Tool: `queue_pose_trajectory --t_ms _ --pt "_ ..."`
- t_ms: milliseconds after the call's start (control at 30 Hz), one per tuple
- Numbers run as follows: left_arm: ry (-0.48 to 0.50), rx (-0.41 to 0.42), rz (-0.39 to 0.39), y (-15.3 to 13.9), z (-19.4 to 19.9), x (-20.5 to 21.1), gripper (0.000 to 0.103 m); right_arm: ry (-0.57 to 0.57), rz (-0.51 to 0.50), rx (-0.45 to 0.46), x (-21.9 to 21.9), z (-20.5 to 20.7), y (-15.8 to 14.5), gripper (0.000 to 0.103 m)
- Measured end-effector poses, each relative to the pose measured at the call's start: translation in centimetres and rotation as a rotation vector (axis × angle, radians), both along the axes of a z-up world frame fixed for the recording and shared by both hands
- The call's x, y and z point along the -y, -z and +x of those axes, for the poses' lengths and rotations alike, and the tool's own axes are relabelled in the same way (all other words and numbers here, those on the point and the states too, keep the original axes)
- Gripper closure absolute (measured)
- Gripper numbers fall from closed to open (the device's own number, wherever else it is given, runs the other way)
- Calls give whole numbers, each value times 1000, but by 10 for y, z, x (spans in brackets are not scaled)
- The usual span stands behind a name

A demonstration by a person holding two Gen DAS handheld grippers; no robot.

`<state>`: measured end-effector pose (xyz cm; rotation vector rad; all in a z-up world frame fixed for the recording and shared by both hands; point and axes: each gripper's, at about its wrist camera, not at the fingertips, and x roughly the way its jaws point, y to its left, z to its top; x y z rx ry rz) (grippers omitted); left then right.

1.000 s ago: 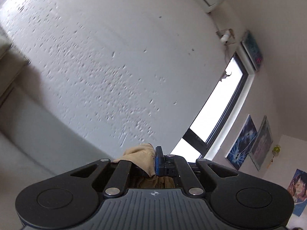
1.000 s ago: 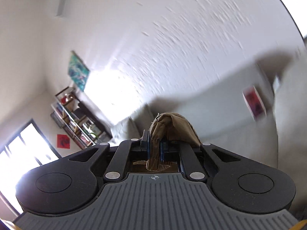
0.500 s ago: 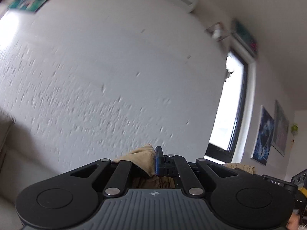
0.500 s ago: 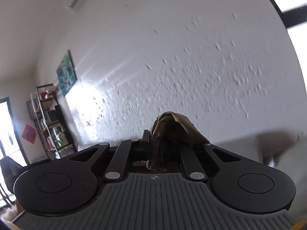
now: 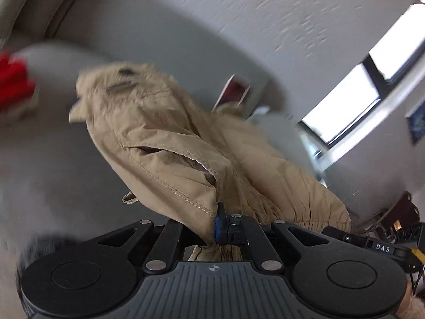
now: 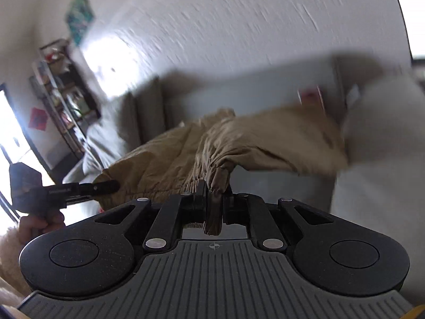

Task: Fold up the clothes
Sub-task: 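Lower the held cuffs onto the sofa with both grippers, then open both grippers and release the trouser cuffs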

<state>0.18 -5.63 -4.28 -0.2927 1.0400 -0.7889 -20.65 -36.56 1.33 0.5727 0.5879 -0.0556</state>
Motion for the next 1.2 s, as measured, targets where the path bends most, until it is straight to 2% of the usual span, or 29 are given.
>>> queue_pose_trajectory --t_ms 33,167,200,333,367,400,433,467,500,533,567,633,767,867,967,1067,1200 --pt "-18 -68 42 23 1 2 101 23 38 -73 1 1 28 93" --pt "-60 -181 127 67 7 8 101 115 191 -363 3 4 138 93" --pt "-66 -198 139 73 8 8 101 127 207 -391 4 4 150 93" --pt "-59 -189 166 68 9 11 99 131 225 -401 11 5 150 93" --pt "-56 -181 182 65 7 11 96 124 222 -408 12 7 149 92" --pt "-46 -165 192 60 3 13 90 123 228 -423 12 8 147 83" --pt "-28 -138 195 50 -1 14 86 126 238 -442 12 9 145 68" --pt "-9 -111 197 41 -6 16 76 128 249 -461 12 10 144 64" --pt "10 -85 200 31 -11 18 65 128 264 -464 11 8 139 62" --pt "28 -58 203 22 -15 20 57 127 280 -459 10 4 133 55" --pt "47 -31 206 13 -20 21 53 126 297 -454 8 1 127 52" --pt "84 23 211 -6 -29 25 52 132 293 -422 11 -7 107 51" --pt "159 130 221 -44 -48 32 41 135 233 -307 16 -21 49 49" --pt "216 182 203 -55 -47 65 34 141 177 -194 23 -24 8 46" --pt "266 217 179 -62 -41 105 36 156 79 -145 37 -12 -20 45" --pt "282 187 163 -68 -29 143 37 182 -24 -137 57 8 -46 45" --pt "298 194 72 -84 -10 189 34 195 -160 -100 87 36 -84 45"
